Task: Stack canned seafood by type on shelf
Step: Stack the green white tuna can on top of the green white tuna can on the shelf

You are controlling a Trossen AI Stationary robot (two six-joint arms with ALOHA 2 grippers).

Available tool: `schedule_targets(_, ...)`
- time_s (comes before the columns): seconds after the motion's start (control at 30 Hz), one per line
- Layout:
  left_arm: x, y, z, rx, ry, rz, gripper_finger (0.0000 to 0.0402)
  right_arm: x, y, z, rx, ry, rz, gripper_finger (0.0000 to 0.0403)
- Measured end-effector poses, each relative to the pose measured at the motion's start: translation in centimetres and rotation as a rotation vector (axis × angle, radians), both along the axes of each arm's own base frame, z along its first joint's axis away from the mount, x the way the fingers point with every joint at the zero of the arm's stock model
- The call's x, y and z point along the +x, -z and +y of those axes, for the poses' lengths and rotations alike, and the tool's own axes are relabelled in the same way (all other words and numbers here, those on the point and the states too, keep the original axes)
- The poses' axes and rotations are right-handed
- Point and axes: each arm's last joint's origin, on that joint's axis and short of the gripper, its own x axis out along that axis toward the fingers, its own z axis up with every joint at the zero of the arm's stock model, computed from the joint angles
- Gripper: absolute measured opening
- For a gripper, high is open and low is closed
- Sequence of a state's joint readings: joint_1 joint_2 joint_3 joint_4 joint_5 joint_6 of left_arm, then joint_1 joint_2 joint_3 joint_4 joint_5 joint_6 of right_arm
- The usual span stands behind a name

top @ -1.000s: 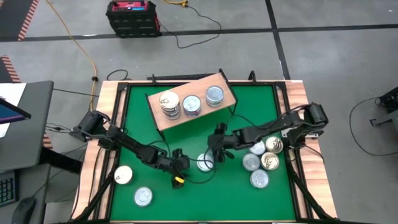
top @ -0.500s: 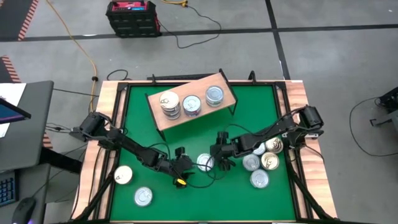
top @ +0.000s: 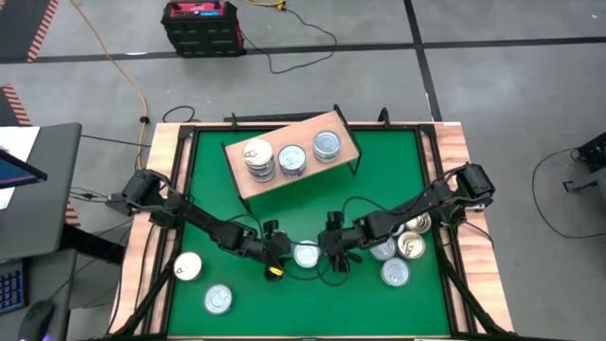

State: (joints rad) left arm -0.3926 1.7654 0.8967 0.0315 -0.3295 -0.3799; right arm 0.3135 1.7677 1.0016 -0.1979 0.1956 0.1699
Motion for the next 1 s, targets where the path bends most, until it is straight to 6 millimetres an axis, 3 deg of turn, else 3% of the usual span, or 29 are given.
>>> schedule_targets(0.17, -0.1, 0.2, 0.0, -0.017, -0.011, 0.019, 0.018, 0.2, 0.3, 0.0, 0.115, 0.015, 0.026, 0.0311)
schedule_targets(0.43, 0.0, 0.1, 0.1, -0.006, -0.011, 0.011, 0.018, 1.6, 2.5, 0.3, 0.162, 0.019, -0.012, 0.0311)
schedule_targets(0.67, 0.1, 0.0, -0.1, -0.044, 0.018, 0.005, 0.018, 2.3, 2.4, 0.3, 0.169, -0.001, -0.089, 0.0311)
schedule_targets(1.0, 0.1, 0.1, -0.1, -0.051, 0.007, 0.005, 0.018, 2.6, -2.1, -0.5, 0.151, -0.019, -0.195, 0.0311)
